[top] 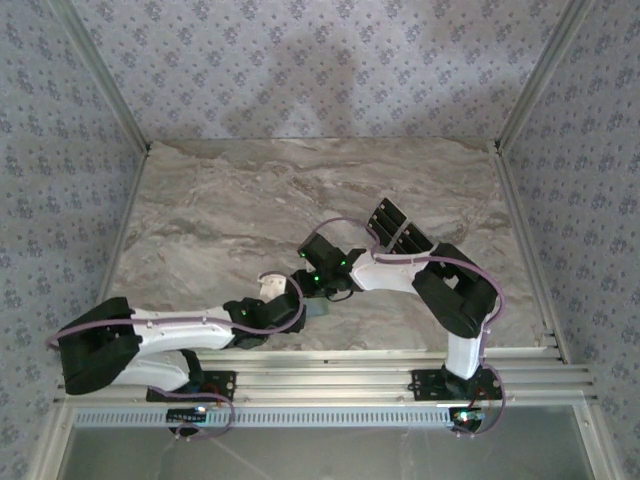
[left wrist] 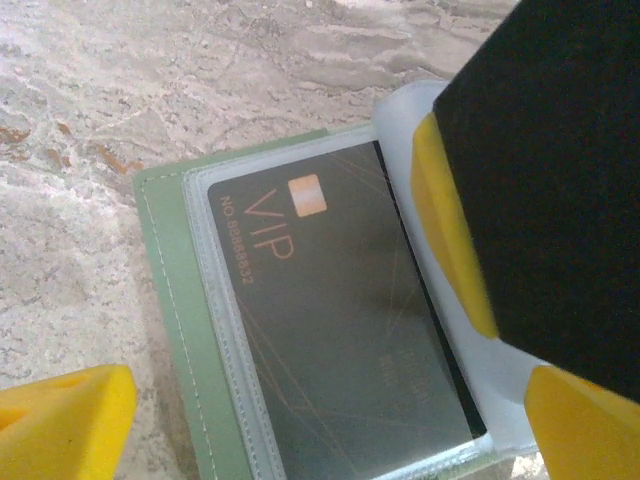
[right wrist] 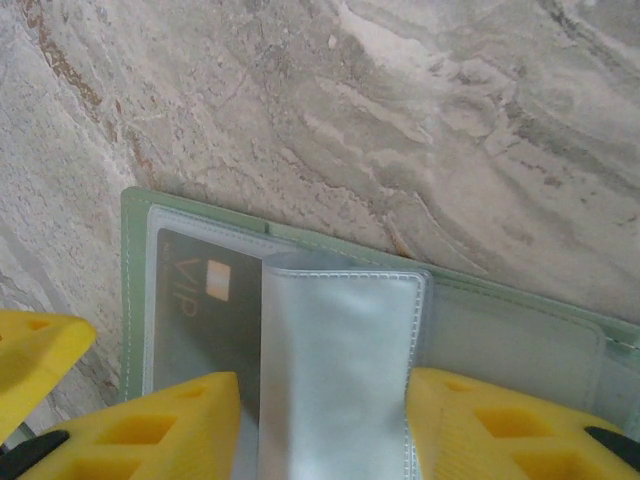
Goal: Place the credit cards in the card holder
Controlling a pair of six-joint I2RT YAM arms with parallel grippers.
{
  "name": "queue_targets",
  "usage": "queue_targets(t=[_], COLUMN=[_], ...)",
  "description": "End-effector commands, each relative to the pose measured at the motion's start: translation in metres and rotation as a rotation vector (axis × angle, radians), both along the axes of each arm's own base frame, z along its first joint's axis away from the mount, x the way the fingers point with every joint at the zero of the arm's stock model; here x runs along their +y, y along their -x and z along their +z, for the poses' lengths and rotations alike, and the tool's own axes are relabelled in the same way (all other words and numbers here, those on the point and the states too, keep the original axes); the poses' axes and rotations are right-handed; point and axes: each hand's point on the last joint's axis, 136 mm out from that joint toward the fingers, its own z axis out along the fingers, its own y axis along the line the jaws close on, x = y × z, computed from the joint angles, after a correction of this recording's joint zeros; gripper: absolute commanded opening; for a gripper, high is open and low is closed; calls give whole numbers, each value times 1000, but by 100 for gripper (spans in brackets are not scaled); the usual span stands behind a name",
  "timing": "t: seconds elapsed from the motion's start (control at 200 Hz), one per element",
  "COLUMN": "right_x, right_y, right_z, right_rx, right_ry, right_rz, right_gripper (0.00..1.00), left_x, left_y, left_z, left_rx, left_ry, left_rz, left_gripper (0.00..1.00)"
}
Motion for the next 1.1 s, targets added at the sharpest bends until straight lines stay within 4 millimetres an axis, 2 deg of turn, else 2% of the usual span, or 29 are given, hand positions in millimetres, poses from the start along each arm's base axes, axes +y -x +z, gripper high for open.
queue_targets(t=[0.0,0.31,0.455,0.605,1.099], right_x=[-12,-20,-28,-30,-17], right_y=[11,-1,-3,-1,5], right_z=[-19,16,26,23,4], right_rx=[59,10,-7,2,43], right_ry=[54,-8,-24,-30,-37], right_rz=[-7,-47,-71,-78,-63], right_gripper=[51,53,56,56,55], left_x=[-5,10,12,14,16], left_y=[-6,-1,-1,0,0], left_z=[6,-3,-5,-7,-7], left_rx=[-28,-18,-17,-17,-19], left_ry=[10,4,2,3,4], left_rz=[31,69,75,78,81], left_gripper=[100,100,100,100,100])
